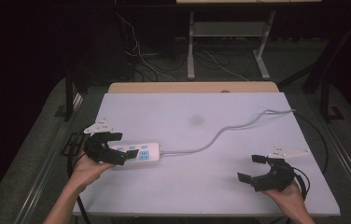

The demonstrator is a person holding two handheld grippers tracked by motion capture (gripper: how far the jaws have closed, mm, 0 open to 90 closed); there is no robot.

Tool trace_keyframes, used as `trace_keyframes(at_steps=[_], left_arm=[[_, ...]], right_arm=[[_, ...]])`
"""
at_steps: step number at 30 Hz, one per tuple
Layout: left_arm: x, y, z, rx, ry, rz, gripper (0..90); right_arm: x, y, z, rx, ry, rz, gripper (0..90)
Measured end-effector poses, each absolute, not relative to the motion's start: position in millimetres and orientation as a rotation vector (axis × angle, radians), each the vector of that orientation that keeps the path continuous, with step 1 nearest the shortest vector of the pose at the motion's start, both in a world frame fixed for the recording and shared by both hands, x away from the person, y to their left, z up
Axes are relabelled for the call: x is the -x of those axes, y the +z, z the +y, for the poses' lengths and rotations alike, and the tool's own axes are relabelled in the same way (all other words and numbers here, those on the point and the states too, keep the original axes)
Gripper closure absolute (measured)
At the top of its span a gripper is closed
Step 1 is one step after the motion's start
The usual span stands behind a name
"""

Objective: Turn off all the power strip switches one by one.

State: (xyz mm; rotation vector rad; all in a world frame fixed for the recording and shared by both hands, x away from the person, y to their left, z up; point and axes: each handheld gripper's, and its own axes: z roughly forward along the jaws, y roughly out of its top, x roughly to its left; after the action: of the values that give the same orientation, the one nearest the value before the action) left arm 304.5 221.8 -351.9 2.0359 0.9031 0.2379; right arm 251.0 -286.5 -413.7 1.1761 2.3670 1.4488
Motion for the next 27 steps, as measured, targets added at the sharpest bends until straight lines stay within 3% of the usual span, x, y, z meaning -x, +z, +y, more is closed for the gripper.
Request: trace_keyframes(at_steps=[20,27], left_arm=[[-326,-361,244,-2.043,0.231,1.014,18.8],[-331,-365,248,-2.064,0.251,1.047,40.4]], right_arm=[[-252,-414,-287,-1.181,1.44,2.365,1.3],[-252,-414,-287,-1.176,1.436,2.368,1.3]])
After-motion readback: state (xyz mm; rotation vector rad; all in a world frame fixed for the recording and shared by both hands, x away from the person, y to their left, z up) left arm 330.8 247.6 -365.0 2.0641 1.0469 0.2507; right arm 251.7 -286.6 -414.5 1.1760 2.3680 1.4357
